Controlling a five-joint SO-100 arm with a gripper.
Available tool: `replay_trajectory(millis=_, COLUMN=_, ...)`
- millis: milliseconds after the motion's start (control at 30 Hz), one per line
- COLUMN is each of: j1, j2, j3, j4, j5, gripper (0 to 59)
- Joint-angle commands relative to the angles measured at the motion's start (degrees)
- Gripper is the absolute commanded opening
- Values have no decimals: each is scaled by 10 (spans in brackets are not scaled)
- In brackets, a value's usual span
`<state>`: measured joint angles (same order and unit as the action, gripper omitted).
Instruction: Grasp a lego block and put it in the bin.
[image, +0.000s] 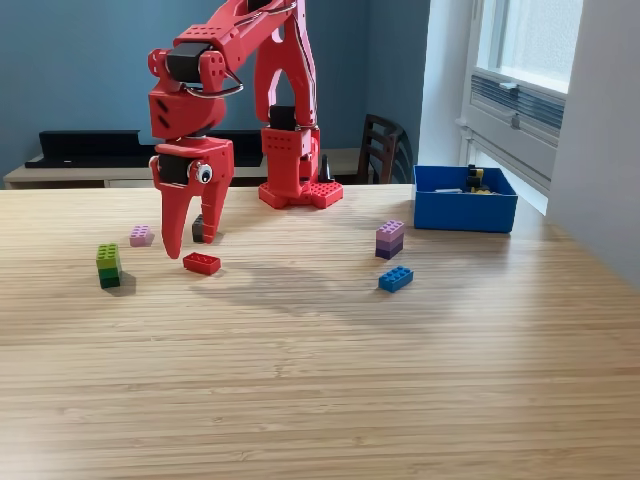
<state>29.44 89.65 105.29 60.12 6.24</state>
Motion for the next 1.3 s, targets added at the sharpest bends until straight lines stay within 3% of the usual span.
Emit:
replay_trajectory(millis=33, j1=-9, j2=38, j3=-19, j4=-18, j5=0, gripper=245)
replay_trajectory(millis=1133, j1=-13, j2=34, j3=39, j4=-38, j5=-4, gripper=215)
replay_trajectory(millis=1300, j1=-4, j2=-19, j3=14, j4=-36, j5=2, gripper=205)
